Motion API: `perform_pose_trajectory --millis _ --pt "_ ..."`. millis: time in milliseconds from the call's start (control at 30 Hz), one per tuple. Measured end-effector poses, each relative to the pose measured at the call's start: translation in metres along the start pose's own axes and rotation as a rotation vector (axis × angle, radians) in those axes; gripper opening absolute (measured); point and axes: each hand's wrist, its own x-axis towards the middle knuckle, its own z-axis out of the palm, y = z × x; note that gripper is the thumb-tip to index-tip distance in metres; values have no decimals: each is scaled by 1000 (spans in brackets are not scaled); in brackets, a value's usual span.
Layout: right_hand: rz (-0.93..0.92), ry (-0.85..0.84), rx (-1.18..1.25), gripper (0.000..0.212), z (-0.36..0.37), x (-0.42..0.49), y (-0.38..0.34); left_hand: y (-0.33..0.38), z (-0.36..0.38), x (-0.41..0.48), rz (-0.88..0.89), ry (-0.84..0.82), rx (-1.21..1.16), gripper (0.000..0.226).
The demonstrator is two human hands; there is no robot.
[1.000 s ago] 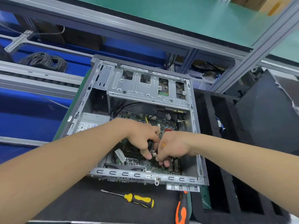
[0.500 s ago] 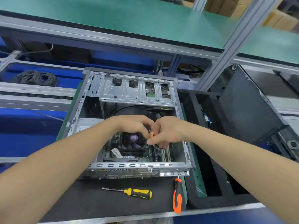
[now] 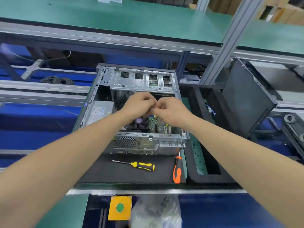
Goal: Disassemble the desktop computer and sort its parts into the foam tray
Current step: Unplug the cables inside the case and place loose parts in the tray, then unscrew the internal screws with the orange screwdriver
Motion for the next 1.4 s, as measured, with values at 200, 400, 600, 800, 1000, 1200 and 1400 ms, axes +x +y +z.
perform_pose_trajectory --millis 200,400,600,800,1000,1200,1400 --pt "-84 8 70 24 3 -46 0 2 14 -65 -114 84 -265 15" --pt "-134 -132 18 24 6 -105 30 10 57 -128 -171 -78 -386 22" --pt "13 -192 -122 18 22 -135 89 -11 121 -149 -387 -129 -200 21" --pt "440 12 151 32 60 -138 140 -24 170 -136 -659 -75 -459 20" --pt "589 -4 426 50 94 -137 146 -26 180 -127 -647 -72 -422 26" --pt "610 84 722 30 86 -147 150 -11 171 -121 -202 -237 -11 47" --pt "529 378 655 31 35 -159 142 48 167 -109 239 -290 356 58"
